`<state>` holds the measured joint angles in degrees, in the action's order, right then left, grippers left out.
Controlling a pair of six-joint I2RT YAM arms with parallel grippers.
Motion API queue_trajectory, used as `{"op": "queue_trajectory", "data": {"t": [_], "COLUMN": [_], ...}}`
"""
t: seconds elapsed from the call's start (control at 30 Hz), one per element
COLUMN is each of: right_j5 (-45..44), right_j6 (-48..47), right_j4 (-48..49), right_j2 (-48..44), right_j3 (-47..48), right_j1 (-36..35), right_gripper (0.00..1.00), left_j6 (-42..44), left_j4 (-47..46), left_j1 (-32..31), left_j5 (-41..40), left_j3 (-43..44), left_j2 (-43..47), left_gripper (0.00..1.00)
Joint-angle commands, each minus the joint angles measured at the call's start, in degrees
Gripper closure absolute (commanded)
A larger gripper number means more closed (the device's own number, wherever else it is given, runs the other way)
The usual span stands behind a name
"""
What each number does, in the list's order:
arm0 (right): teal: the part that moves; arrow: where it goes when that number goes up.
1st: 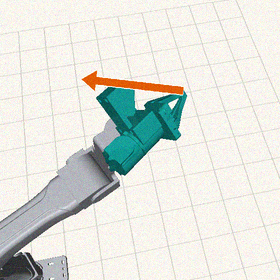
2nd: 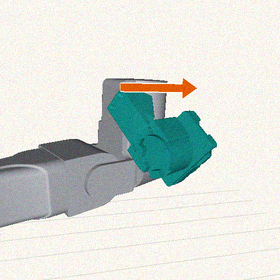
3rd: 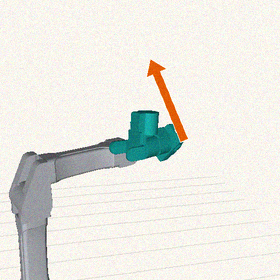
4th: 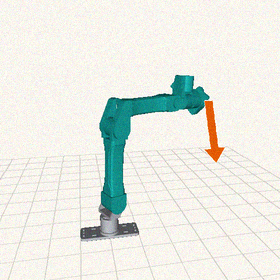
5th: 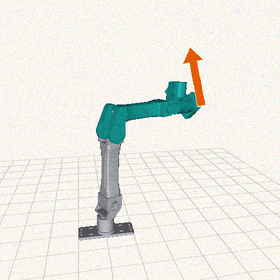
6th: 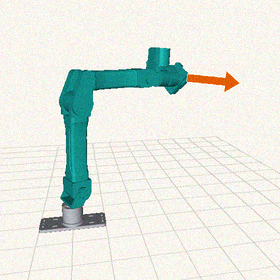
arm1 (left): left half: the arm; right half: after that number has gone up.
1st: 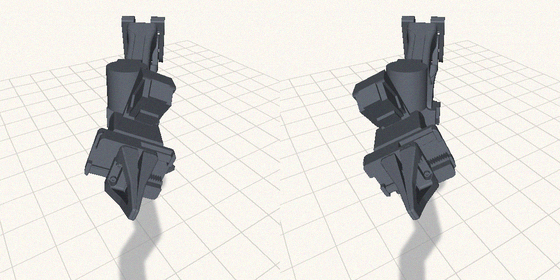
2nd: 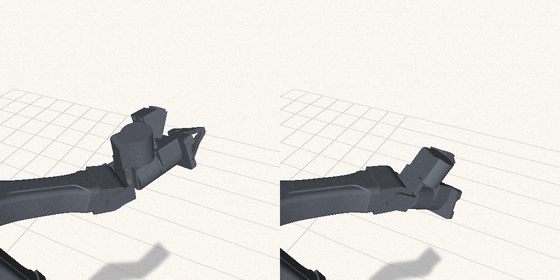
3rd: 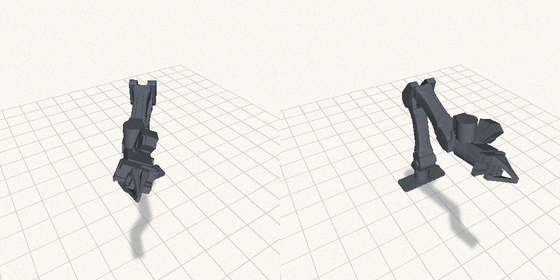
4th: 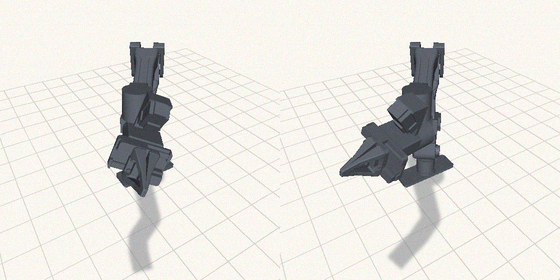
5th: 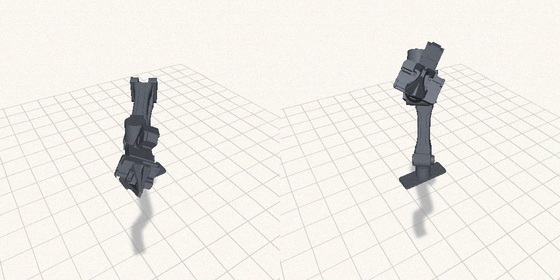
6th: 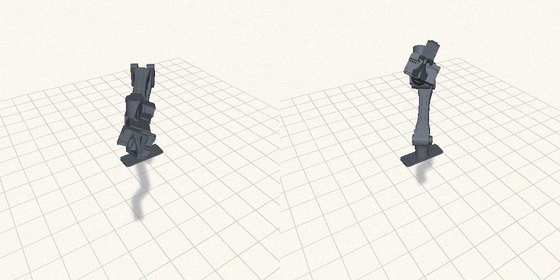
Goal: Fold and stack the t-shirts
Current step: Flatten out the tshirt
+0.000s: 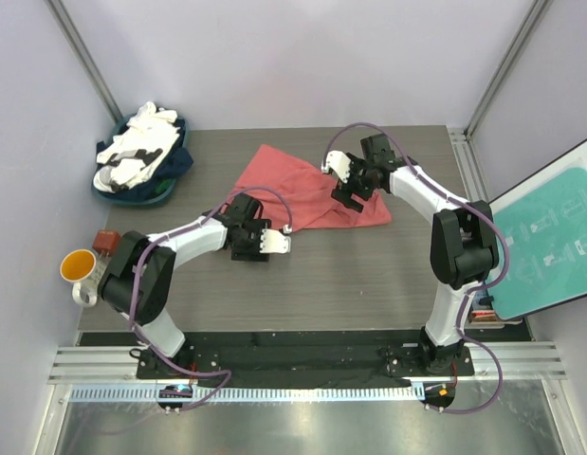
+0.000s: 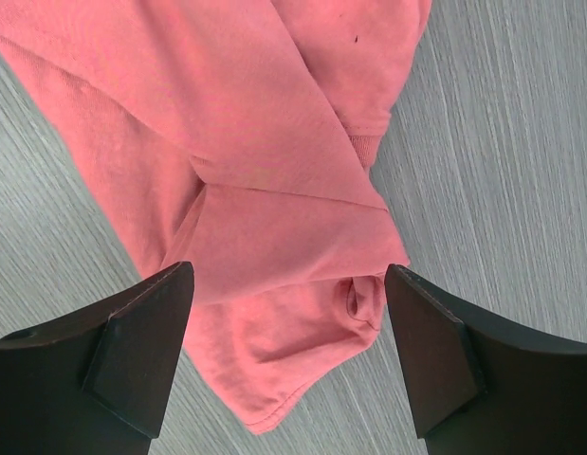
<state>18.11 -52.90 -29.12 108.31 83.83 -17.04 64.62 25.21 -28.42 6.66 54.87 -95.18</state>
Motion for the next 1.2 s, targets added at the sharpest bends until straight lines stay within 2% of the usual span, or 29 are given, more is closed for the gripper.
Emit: {"op": "queue_trajectory", "data": {"t": [0.0,0.07,0.1,0.27,0.47,0.53,0.57,0.67,0.77,0.83,0.93,1.0,1.17], "right_j5": [-0.3,0.3,0.6,1.6,0.1,-0.8,-1.4,-4.5,-6.1,-6.5,-7.6,-8.6,-11.2], "right_j6": [0.4,-1.3,-2.1,-6.2,-5.5,-5.4,-5.4,-4.1,-3.9,-3.9,-4.1,-4.7,-8.6], "right_j4": [1.2,0.4,-0.7,-2.9,-4.4,-4.4,-4.3,-3.4,-2.4,-1.8,-1.3,-1.1,-1.1], "right_j2": [-0.1,-0.5,-0.8,-1.3,0.9,1.4,2.1,3.3,4.2,4.1,3.6,2.6,-0.8], "right_j3": [1.8,0.5,-0.5,-3.2,-3.8,-4.0,-4.0,-3.1,-2.4,-2.1,-1.2,0.0,3.6], "right_j1": [-0.3,-0.3,-0.4,-1.0,-2.2,-2.3,-2.4,-2.5,-2.5,-2.5,-2.5,-2.5,-2.5], "right_gripper": [0.13,0.13,0.13,0.11,0.14,0.20,0.30,0.50,0.53,0.59,0.88,0.99,0.99], "left_j6": [-1.1,-1.3,-1.3,-1.3,-2.2,-2.3,-2.2,-2.3,-2.7,-2.7,-2.8,-2.4,-3.2], "left_j4": [-3.9,-3.2,-2.7,-1.6,0.0,0.2,0.3,0.4,0.1,0.0,-0.1,-0.2,-2.4], "left_j1": [-0.1,-0.1,-0.1,0.0,0.3,0.6,0.7,1.3,1.9,2.3,2.8,3.1,4.2], "left_j5": [-0.7,-0.9,-0.9,-1.2,-1.8,-2.1,-2.2,-2.5,-3.0,-3.1,-3.6,-4.0,-5.7], "left_j3": [-0.5,0.2,0.4,1.7,4.8,5.8,6.2,7.4,8.5,9.2,9.9,10.2,14.7], "left_j2": [-3.6,-4.1,-4.4,-4.3,-4.8,-4.8,-4.7,-4.6,-4.5,-4.4,-3.7,-2.6,0.0], "left_gripper": [0.64,0.90,0.98,1.00,1.00,1.00,1.00,1.00,1.00,1.00,1.00,1.00,1.00]}}
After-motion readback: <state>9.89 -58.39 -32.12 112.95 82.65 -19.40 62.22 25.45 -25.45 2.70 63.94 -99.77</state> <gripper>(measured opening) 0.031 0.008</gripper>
